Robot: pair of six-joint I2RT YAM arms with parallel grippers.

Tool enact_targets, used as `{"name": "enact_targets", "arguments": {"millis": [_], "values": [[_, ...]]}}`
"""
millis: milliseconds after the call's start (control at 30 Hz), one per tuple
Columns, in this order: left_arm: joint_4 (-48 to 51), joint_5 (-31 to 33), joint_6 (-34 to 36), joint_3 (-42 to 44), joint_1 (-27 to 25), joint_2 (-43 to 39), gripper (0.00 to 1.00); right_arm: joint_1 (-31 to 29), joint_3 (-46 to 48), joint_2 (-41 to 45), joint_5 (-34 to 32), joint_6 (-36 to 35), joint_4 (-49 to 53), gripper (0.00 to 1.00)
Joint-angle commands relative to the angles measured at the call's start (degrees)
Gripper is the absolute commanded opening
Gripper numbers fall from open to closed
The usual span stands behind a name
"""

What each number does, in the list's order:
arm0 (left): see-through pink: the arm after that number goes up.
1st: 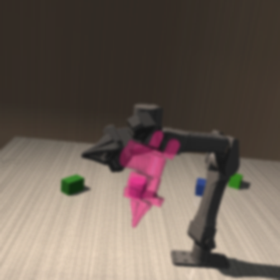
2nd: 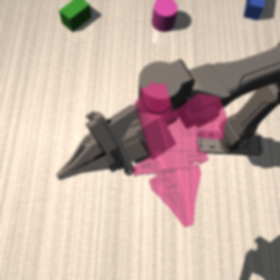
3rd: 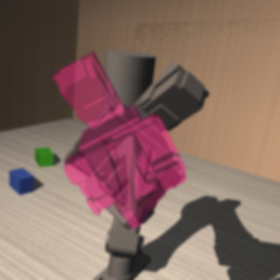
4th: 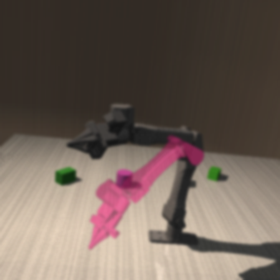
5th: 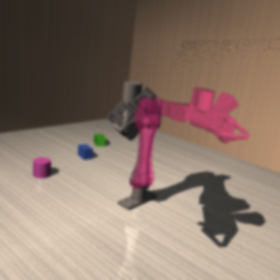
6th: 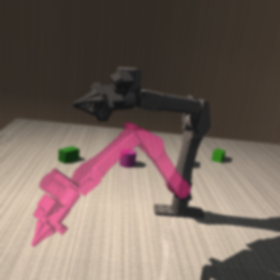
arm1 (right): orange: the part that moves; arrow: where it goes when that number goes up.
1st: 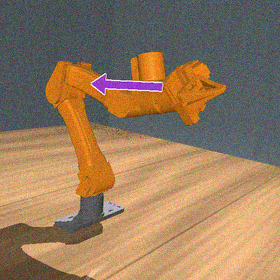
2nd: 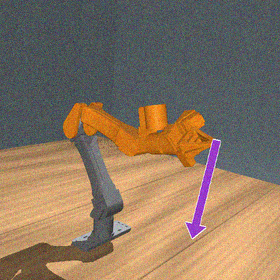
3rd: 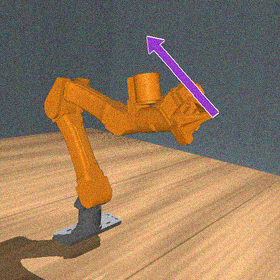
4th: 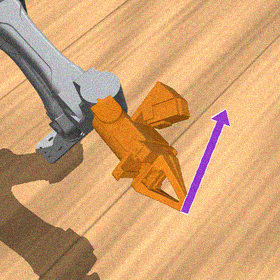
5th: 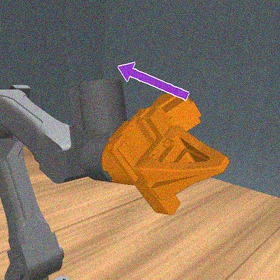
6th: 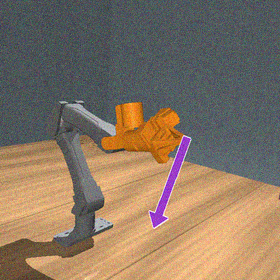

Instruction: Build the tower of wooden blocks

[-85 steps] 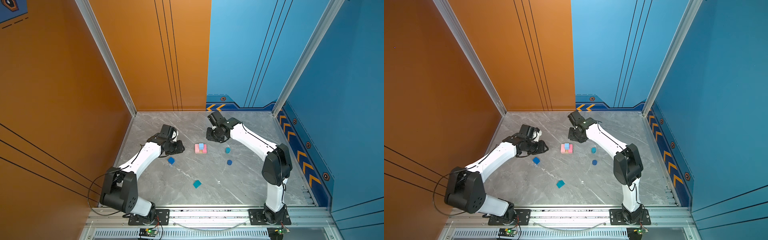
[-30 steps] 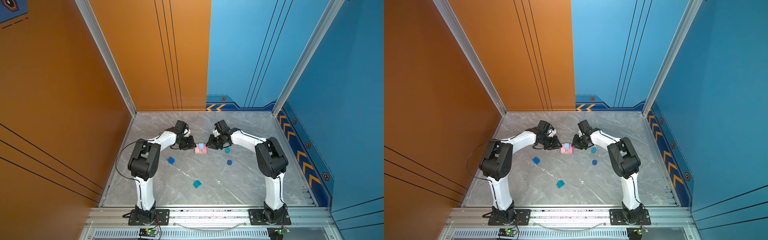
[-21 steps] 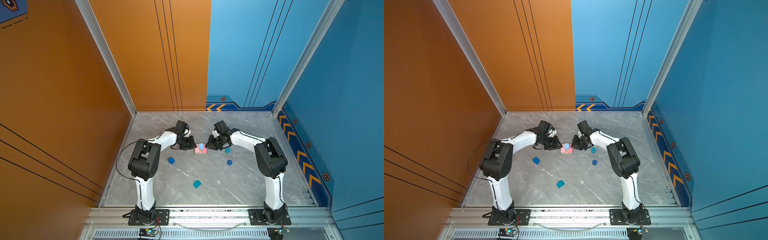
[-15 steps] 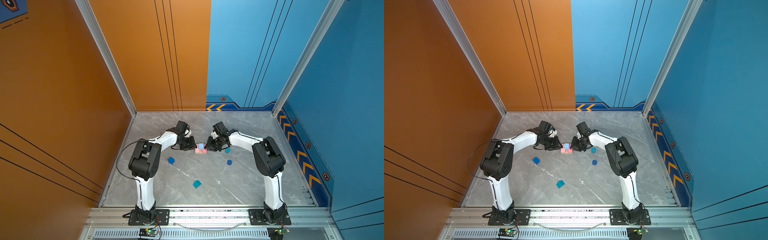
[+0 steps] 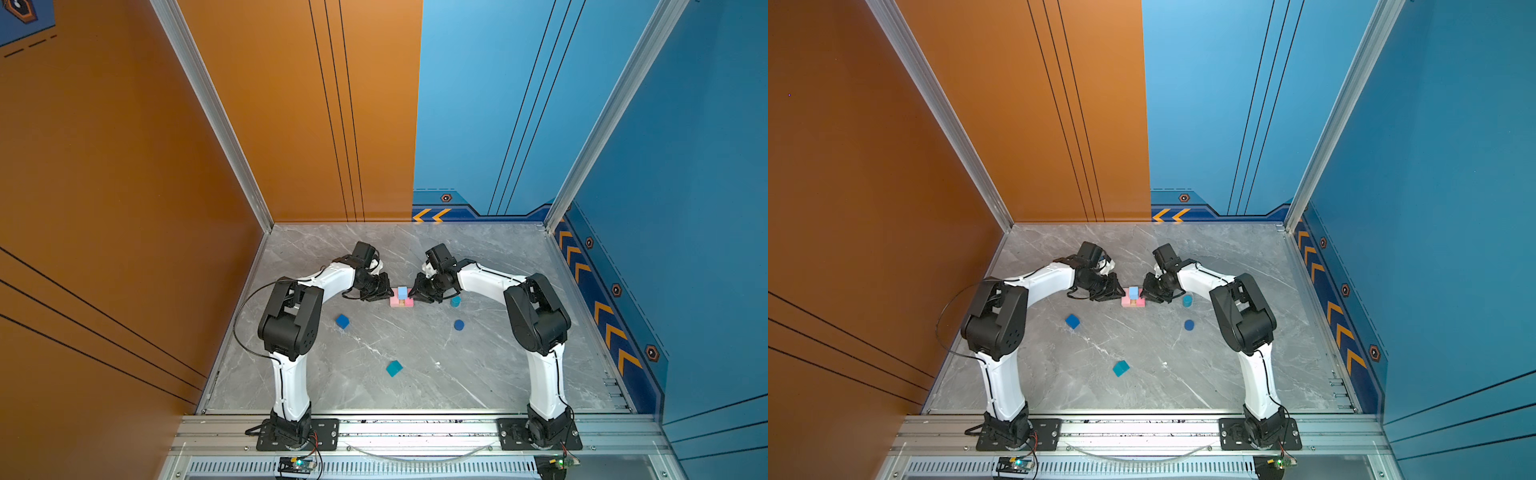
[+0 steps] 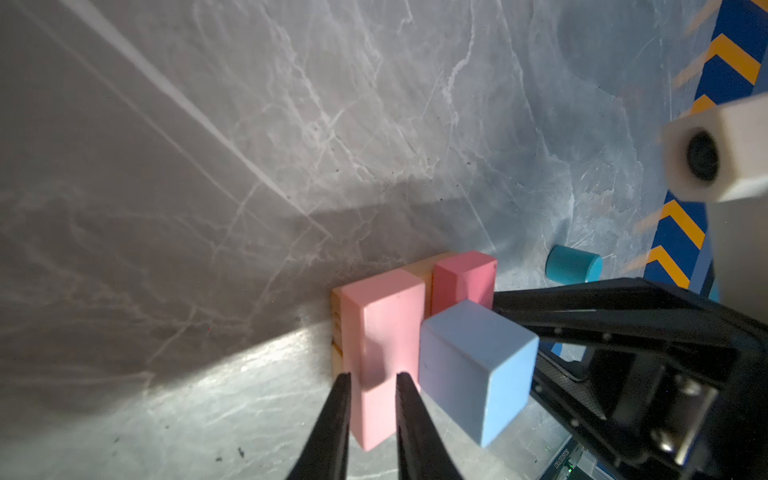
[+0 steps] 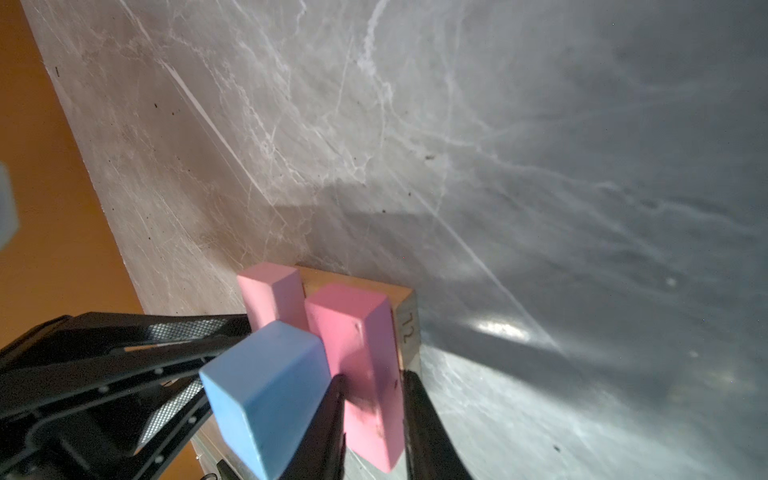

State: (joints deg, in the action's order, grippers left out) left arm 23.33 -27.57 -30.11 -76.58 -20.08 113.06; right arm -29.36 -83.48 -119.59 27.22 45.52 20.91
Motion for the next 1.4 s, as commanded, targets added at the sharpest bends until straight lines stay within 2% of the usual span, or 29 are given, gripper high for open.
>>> {"name": "enact_targets", "arguments": {"millis": [0, 900, 1367], "values": [[0.75, -1.52, -0.28, -1.48, -0.49, 0.59, 0.22, -0.43, 0.36, 0.35, -1.25, 0.6, 1.11, 0.27], [0.91, -1.78, -0.23, -1.67, -0.67, 0.91, 0.21, -0.78, 0.25, 1.73, -1.82, 0.58, 1.5, 0.15], [0.97, -1.81, -0.27, -2.01, -0.97, 1.14, 0.2, -0.9, -0.06, 1.64, -1.95, 0.4, 1.58, 0.16]]}}
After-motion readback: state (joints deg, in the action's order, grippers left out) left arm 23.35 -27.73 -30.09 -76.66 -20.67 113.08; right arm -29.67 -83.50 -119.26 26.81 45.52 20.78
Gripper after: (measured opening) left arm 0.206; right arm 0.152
